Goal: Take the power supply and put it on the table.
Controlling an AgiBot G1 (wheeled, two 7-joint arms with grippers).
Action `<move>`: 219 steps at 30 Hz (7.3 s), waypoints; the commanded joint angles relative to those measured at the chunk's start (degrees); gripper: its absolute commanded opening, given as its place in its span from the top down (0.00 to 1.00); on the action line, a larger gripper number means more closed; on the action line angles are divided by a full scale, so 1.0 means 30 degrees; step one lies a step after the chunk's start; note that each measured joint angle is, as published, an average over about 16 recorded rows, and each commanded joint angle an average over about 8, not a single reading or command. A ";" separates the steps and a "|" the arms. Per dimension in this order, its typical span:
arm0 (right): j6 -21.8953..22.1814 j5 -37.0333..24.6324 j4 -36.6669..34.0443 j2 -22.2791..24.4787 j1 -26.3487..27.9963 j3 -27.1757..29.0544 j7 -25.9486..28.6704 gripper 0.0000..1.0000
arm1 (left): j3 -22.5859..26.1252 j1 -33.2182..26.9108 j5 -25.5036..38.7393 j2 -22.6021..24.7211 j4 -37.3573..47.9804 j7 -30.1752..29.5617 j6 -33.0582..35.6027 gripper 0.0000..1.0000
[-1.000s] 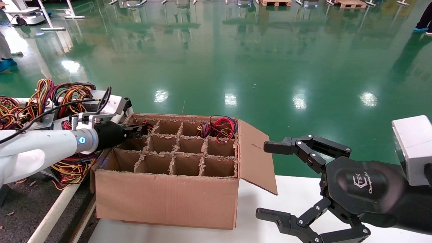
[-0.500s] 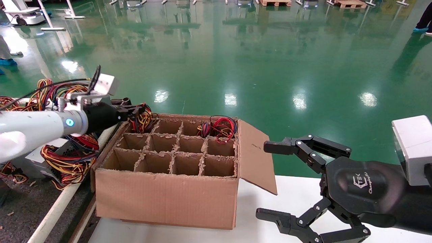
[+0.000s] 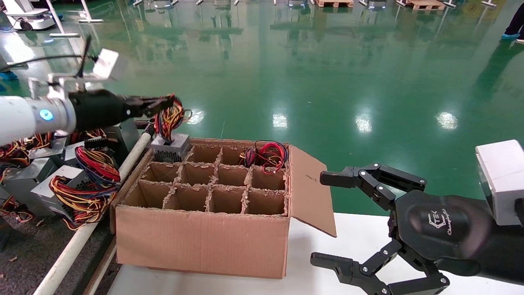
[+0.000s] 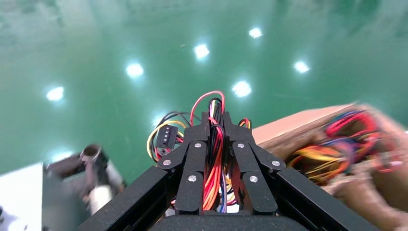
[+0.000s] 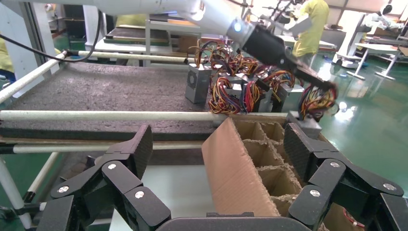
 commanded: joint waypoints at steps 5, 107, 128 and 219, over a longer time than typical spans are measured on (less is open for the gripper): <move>0.0000 0.0000 0.0000 0.0000 0.0000 0.0000 0.0000 0.00 | -0.0201 -0.1210 -0.0305 -0.0514 -0.0073 0.0231 0.1537 1.00; 0.0001 0.0003 0.0000 0.0001 0.0001 -0.0004 -0.0002 0.00 | 0.1625 -0.5076 0.2534 -1.1995 0.2710 0.0428 1.1401 1.00; 0.0005 0.0004 -0.0003 0.0003 -0.0001 -0.0003 -0.0003 0.00 | 0.1791 -0.6010 0.3133 -1.1121 0.7886 0.4101 1.1011 0.44; 0.0010 0.0016 -0.0014 0.0008 -0.0008 -0.0004 -0.0006 0.00 | -0.3495 0.1169 -0.5866 -0.2195 -0.3721 0.5269 0.0578 0.00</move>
